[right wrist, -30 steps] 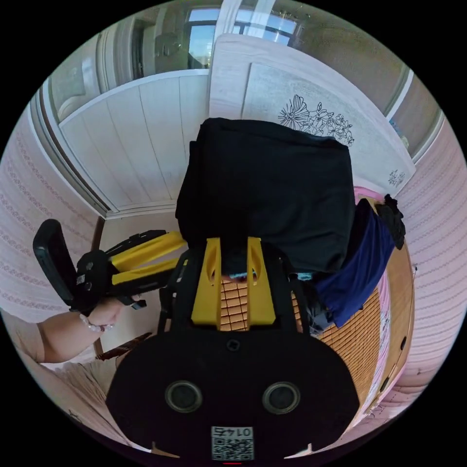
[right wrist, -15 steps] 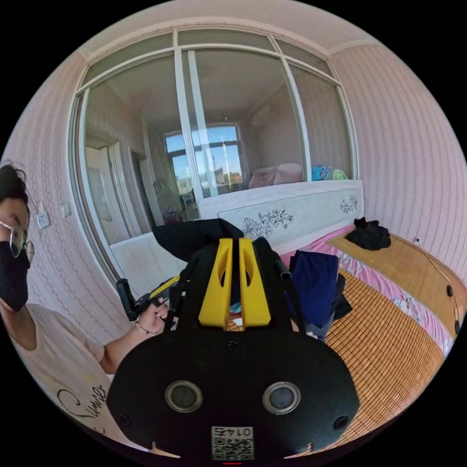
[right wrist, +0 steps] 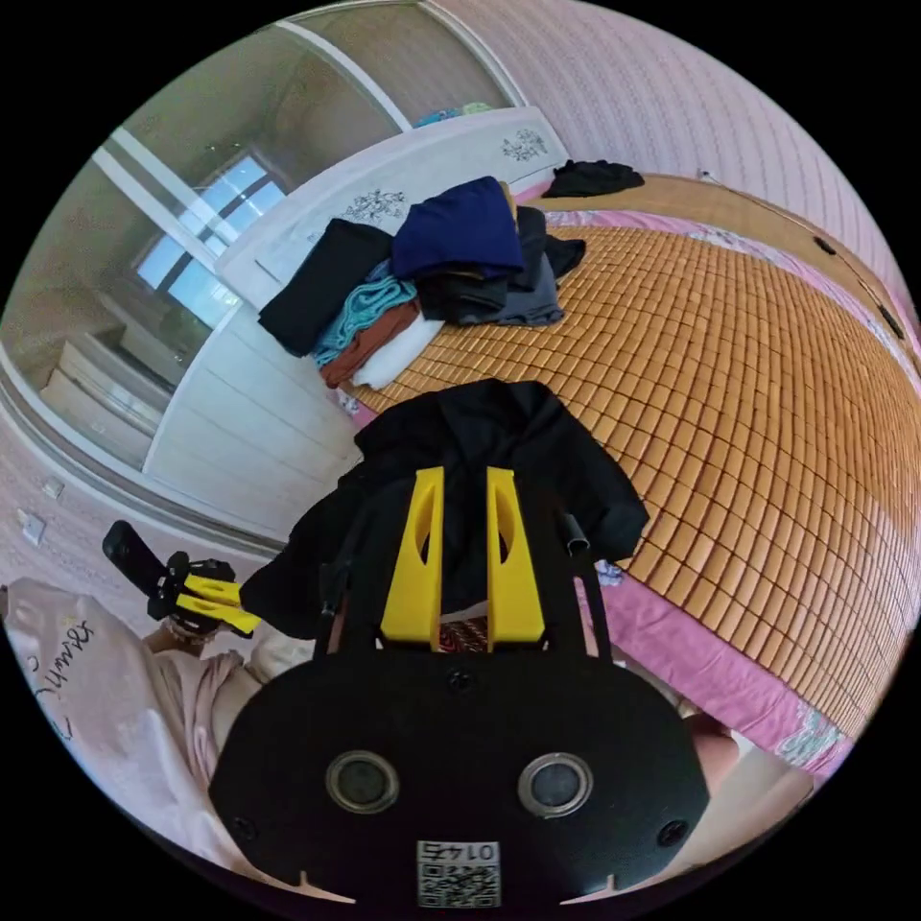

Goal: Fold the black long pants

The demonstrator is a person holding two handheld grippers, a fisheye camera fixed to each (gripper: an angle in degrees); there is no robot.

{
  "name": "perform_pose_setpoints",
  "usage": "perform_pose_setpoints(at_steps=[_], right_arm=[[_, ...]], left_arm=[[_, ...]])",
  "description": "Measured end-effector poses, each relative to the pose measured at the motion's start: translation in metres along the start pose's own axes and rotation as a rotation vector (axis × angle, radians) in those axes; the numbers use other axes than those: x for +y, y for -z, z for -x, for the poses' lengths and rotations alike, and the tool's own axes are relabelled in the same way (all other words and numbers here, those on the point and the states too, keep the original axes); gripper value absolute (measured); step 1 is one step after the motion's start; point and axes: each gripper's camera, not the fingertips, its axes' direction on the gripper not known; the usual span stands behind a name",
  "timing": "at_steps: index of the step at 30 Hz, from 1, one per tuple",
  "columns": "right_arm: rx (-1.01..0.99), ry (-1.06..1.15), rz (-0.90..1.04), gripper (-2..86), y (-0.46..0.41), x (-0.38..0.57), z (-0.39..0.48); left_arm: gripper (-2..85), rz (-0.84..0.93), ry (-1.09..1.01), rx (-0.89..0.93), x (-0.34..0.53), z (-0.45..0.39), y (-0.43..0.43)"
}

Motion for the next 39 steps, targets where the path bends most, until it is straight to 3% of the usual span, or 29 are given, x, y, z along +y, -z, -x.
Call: perform_pose_setpoints(at_steps=[2, 5, 8, 12, 18, 21, 23, 25, 27, 30, 32, 36, 39], right_arm=[[-0.101, 0.088, 0.098, 12.4, -0.022, -0.002, 0.019], [-0.102, 0.17, 0.254, 15.7, -0.06, 0.002, 0.034], [-0.189, 0.187, 0.438, 15.4, -0.096, 0.013, 0.037], [-0.262, 0.176, 0.407, 12.3, -0.088, 0.015, 0.026], [-0.258, 0.192, 0.393, 3.5, -0.067, 0.019, 0.012], [-0.248, 0.184, 0.374, 2.3, -0.049, 0.022, 0.003], [-0.281, 0.137, 0.308, 1.8, -0.023, 0.024, -0.011], [-0.318, 0.089, 0.221, 1.6, 0.007, 0.025, -0.026], [-0.337, 0.05, 0.102, 1.5, 0.045, 0.03, -0.041], [-0.29, 0.006, -0.095, 1.4, 0.119, 0.048, -0.065], [-0.204, -0.059, -0.245, 1.4, 0.18, 0.071, -0.084], [-0.054, -0.157, -0.415, 1.4, 0.258, 0.108, -0.104], [0.099, -0.246, -0.497, 1.5, 0.303, 0.135, -0.113]], left_arm=[[0.3, 0.062, -0.104, 0.006, -0.018, -0.018, -0.023], [0.4, 0.1, -0.219, 0.005, -0.033, -0.039, -0.043], [0.4, 0.123, -0.254, 0.01, -0.039, -0.049, -0.054], [0.3, 0.101, -0.213, 0.009, -0.042, -0.045, -0.051], [-0.7, -0.127, -0.042, 0.107, -0.064, 0.002, -0.013], [-0.1, -0.151, 0.091, -0.127, -0.08, 0.049, -0.008], [2.4, -0.041, 0.15, -0.351, -0.095, 0.09, -0.03], [4.8, 0.079, 0.191, -0.426, -0.109, 0.124, -0.057], [6.0, 0.154, 0.263, -0.398, -0.126, 0.155, -0.082], [7.1, 0.23, 0.2, -0.404, -0.166, 0.176, -0.122], [8.1, 0.277, 0.123, -0.452, -0.197, 0.183, -0.158], [9.8, 0.413, 0.186, -0.382, -0.237, 0.202, -0.22], [6.5, 0.652, 0.202, -0.408, -0.238, 0.214, -0.282]])
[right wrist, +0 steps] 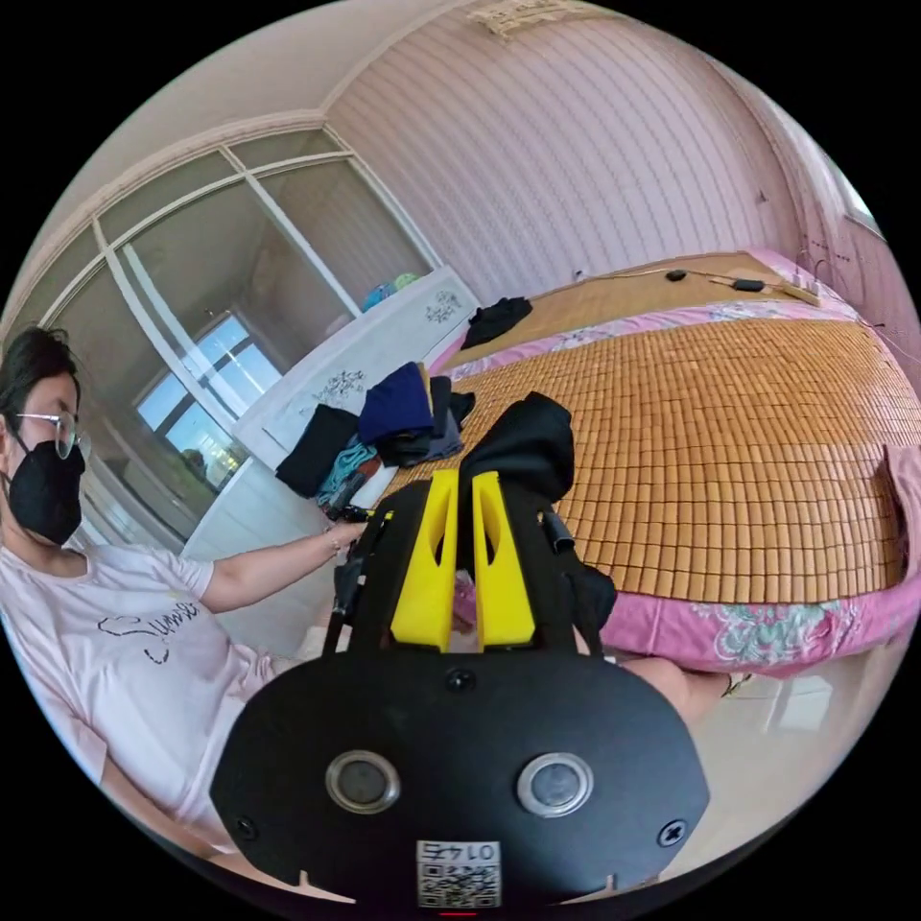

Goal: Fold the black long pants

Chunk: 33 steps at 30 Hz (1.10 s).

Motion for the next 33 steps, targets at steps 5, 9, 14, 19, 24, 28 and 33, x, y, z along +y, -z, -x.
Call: perform_pose_setpoints(at_steps=[5, 9, 14, 19, 24, 28, 33], right_arm=[[0.089, -0.08, -0.081, 1.4, 0.04, -0.003, -0.026], [0.122, -0.059, -0.084, 1.4, 0.043, -0.025, -0.03], [0.21, -0.044, -0.107, 1.4, 0.054, -0.067, -0.04], [0.333, -0.171, -0.03, 1.4, 0.054, -0.077, -0.079], [0.554, -0.425, 0.282, 1.3, 0.015, -0.053, -0.145], [0.769, -0.395, 0.393, 1.6, -0.01, -0.044, -0.137], [0.793, -0.183, 0.35, 6.9, -0.045, -0.071, -0.086]], left_arm=[[-0.6, -0.032, -0.059, -0.002, -0.007, -0.004, 0.008], [-0.9, -0.165, 0.001, 0.116, -0.001, 0.025, 0.057], [-1.0, -0.471, -0.049, 0.126, 0.031, 0.046, 0.184], [-1.0, -0.647, -0.113, 0.235, 0.088, 0.032, 0.215], [-1.0, -0.328, -0.026, 0.477, 0.087, 0.012, 0.087], [-0.6, -0.178, 0.034, 0.627, 0.099, 0.005, 0.034], [3.8, -0.316, 0.109, 0.593, 0.111, 0.044, 0.07]])
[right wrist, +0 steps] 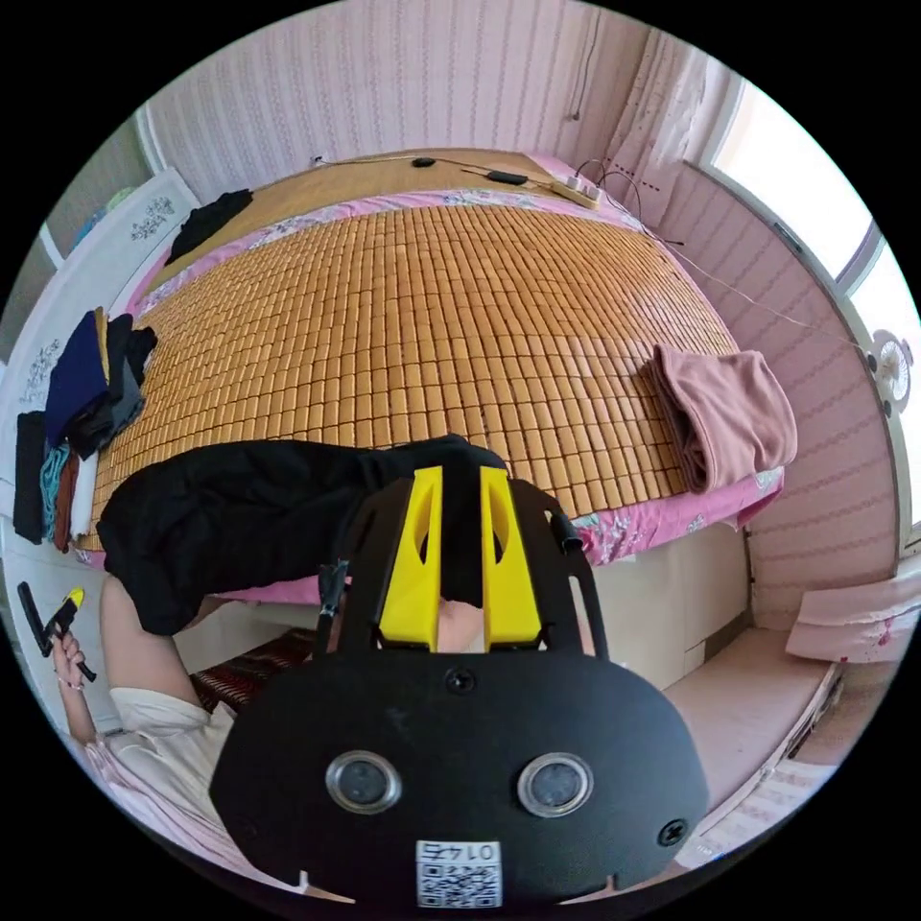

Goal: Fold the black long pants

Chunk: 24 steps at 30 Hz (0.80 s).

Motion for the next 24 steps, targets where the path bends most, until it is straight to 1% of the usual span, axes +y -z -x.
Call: perform_pose_setpoints(at_steps=[2, 3, 5, 6, 8, 9, 11, 13, 14, 15, 17, 18, 19, 20, 21, 23, 24], right_arm=[[-0.02, 0.109, -0.088, 8.2, 0.012, -0.012, 0.048], [-0.03, 0.137, -0.108, 8.4, 0.014, -0.015, 0.061], [-0.147, 0.255, -0.143, 8.8, 0.017, -0.024, 0.116], [-0.19, 0.285, -0.14, 8.8, 0.016, -0.025, 0.13], [-0.308, 0.426, -0.086, 8.9, 0.011, -0.026, 0.187], [-0.323, 0.46, -0.075, 9.0, 0.01, -0.025, 0.201], [-0.345, 0.605, -0.054, 9.0, 0.011, -0.019, 0.249], [-0.33, 0.712, -0.042, 9.1, 0.015, -0.017, 0.278], [-0.326, 0.776, -0.046, 9.2, 0.018, -0.017, 0.293], [-0.326, 0.803, -0.05, 9.2, 0.02, -0.017, 0.3], [-0.332, 0.9, -0.058, 9.3, 0.024, -0.022, 0.33], [-0.333, 0.921, -0.057, 9.3, 0.024, -0.023, 0.338], [-0.34, 0.962, -0.052, 9.5, 0.025, -0.027, 0.357], [-0.363, 0.998, -0.045, 9.9, 0.024, -0.029, 0.377], [-0.378, 1.015, -0.039, 10.2, 0.024, -0.031, 0.388], [-0.423, 1.071, -0.003, 11.4, 0.017, -0.033, 0.433], [-0.429, 1.079, 0.017, 11.9, 0.014, -0.033, 0.445]], left_arm=[[6.7, -0.053, 0.036, -0.171, -0.008, 0.017, 0.02], [7.6, -0.058, 0.054, -0.21, -0.011, 0.023, 0.022], [10.3, -0.047, 0.066, -0.257, -0.028, 0.046, 0.016], [11.0, -0.038, 0.065, -0.269, -0.033, 0.051, 0.012], [11.5, 0.045, 0.064, -0.314, -0.056, 0.067, -0.012], [10.2, 0.076, 0.062, -0.329, -0.061, 0.071, -0.019], [3.5, 0.235, 0.031, -0.352, -0.073, 0.086, -0.045], [0.7, 0.266, -0.062, -0.362, -0.069, 0.082, -0.042], [0.1, 0.237, -0.096, -0.363, -0.06, 0.077, -0.026], [-0.2, 0.215, -0.103, -0.351, -0.053, 0.074, -0.014], [-0.8, 0.092, -0.091, -0.215, -0.013, 0.066, 0.039], [-0.8, 0.063, -0.077, -0.168, 0.0, 0.065, 0.053], [-0.9, 0.008, -0.035, -0.087, 0.028, 0.065, 0.076], [-0.9, -0.043, 0.025, -0.043, 0.059, 0.067, 0.094], [-0.9, -0.066, 0.06, -0.034, 0.074, 0.069, 0.101], [-1.0, -0.143, 0.199, 0.021, 0.126, 0.081, 0.118], [-1.0, -0.164, 0.225, 0.034, 0.137, 0.084, 0.12]])
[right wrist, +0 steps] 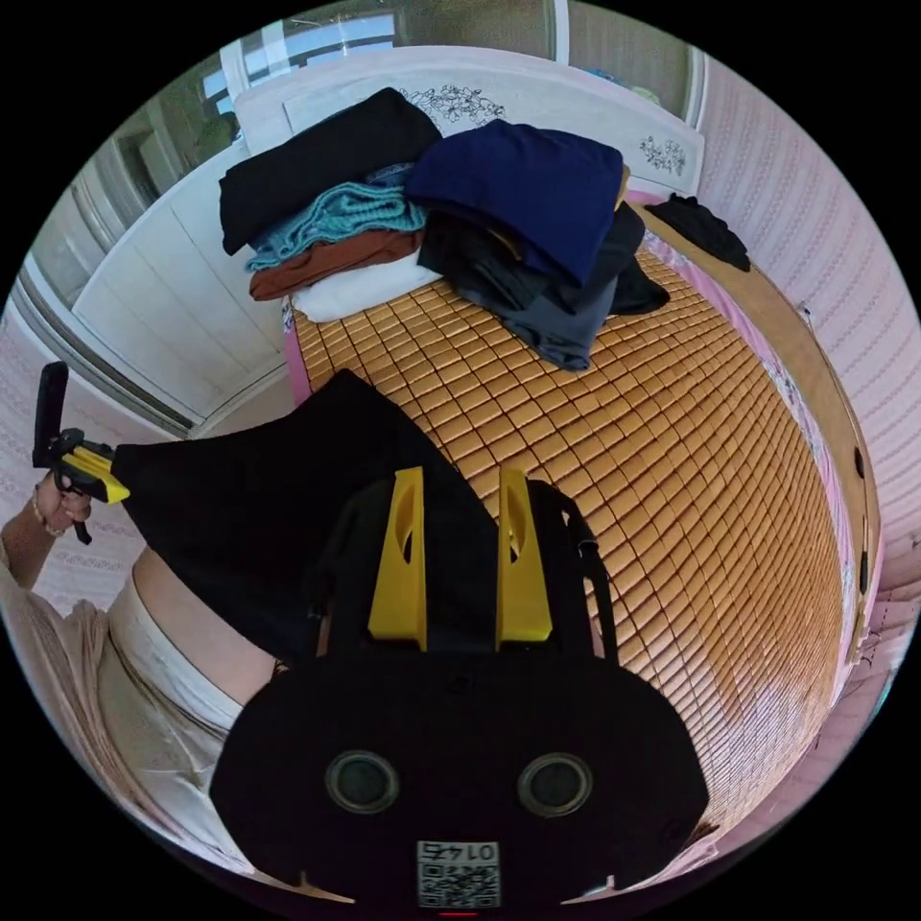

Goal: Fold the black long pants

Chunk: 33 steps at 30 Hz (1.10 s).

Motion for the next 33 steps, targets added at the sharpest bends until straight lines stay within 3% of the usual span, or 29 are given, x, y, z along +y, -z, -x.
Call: perform_pose_setpoints(at_steps=[4, 6, 10, 15, 18, 21, 23, 24, 26, 28, 30, 32, 33], right_arm=[[-0.103, 0.036, 0.155, 13.0, -0.052, -0.042, 0.032], [-0.019, 0.09, 0.249, 11.6, -0.07, -0.045, 0.049], [0.074, 0.169, 0.214, 2.4, -0.053, -0.032, 0.062], [-0.078, -0.194, -0.156, 1.0, 0.045, 0.044, -0.012], [-0.06, -0.51, -0.491, 0.9, 0.146, 0.153, -0.08], [0.167, -0.716, -0.82, 0.9, 0.297, 0.259, -0.116], [0.394, -0.586, -1.039, 0.9, 0.446, 0.283, -0.098], [0.452, -0.54, -1.062, 0.9, 0.478, 0.278, -0.09], [0.708, -0.356, -1.034, 0.9, 0.568, 0.236, -0.06], [0.747, -0.263, -0.971, 0.9, 0.592, 0.202, -0.068], [0.532, -0.221, -0.883, 0.9, 0.586, 0.173, -0.105], [0.276, -0.279, -0.741, 0.9, 0.515, 0.145, -0.162], [0.246, -0.296, -0.701, 0.9, 0.487, 0.14, -0.173]], left_arm=[[-1.0, -0.046, 0.12, 0.029, 0.037, 0.025, 0.006], [-1.0, -0.057, 0.123, 0.027, 0.043, 0.029, 0.008], [-1.0, -0.071, 0.087, 0.026, 0.048, 0.028, 0.017], [-1.0, -0.02, -0.2, 0.059, 0.03, -0.023, 0.012], [-1.0, 0.047, -0.493, 0.154, 0.011, -0.086, -0.028], [-1.0, 0.062, -0.711, 0.466, -0.017, -0.174, -0.078], [-1.0, -0.069, -0.894, 0.73, -0.044, -0.266, -0.072], [-1.0, -0.116, -0.92, 0.773, -0.051, -0.287, -0.064], [-1.0, -0.293, -0.927, 0.911, -0.071, -0.347, -0.025], [-1.0, -0.414, -0.92, 0.915, -0.073, -0.366, -0.002], [-1.0, -0.487, -0.893, 0.829, -0.068, -0.366, 0.003], [-1.0, -0.467, -0.848, 0.651, -0.061, -0.344, -0.02], [-1.0, -0.444, -0.831, 0.597, -0.06, -0.334, -0.029]])
